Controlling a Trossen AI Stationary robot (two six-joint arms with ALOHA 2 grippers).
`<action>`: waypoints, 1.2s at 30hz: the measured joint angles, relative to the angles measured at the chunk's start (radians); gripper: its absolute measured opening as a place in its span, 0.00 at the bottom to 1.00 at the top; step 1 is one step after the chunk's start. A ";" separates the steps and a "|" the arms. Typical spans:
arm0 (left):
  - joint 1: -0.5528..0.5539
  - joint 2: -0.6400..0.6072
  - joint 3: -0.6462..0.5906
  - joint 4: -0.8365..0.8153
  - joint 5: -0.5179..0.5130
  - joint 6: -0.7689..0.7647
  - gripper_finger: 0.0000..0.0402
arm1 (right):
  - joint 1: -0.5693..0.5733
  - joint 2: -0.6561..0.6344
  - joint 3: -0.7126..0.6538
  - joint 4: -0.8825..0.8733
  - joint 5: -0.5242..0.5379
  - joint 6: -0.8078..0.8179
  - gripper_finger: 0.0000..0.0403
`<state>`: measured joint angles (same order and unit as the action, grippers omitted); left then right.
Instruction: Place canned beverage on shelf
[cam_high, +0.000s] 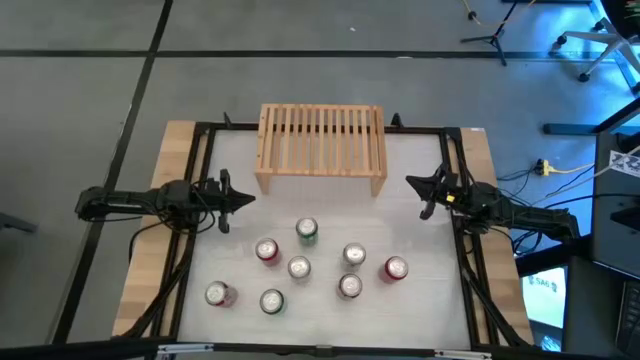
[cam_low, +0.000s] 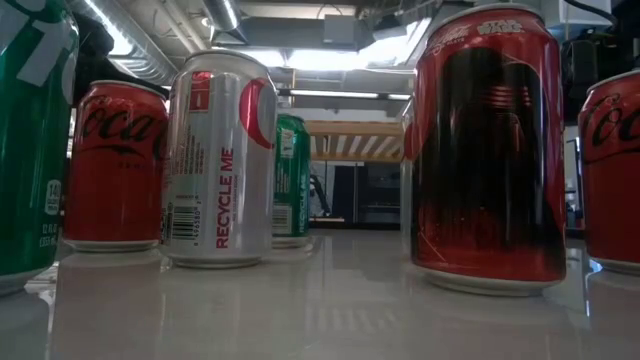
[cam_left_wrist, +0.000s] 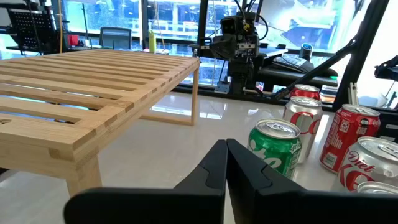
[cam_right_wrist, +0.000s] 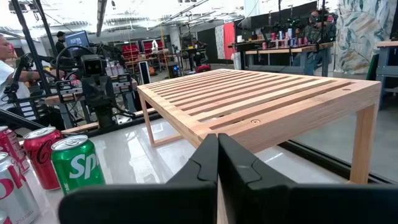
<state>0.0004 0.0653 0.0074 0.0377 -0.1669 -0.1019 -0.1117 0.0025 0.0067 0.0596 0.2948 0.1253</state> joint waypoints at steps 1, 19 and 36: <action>0.000 0.000 0.000 0.000 0.000 0.000 0.00 | 0.000 0.000 0.000 0.000 0.000 0.000 0.01; 0.000 0.000 0.000 0.000 0.000 0.000 0.00 | 0.000 0.000 0.000 0.002 0.000 0.000 0.01; 0.000 0.000 0.000 0.000 0.000 0.000 0.00 | 0.000 0.000 -0.001 -0.001 -0.124 0.179 0.01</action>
<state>0.0003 0.0653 0.0073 0.0377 -0.1669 -0.1020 -0.1120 0.0025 0.0055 0.0582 0.1710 0.3048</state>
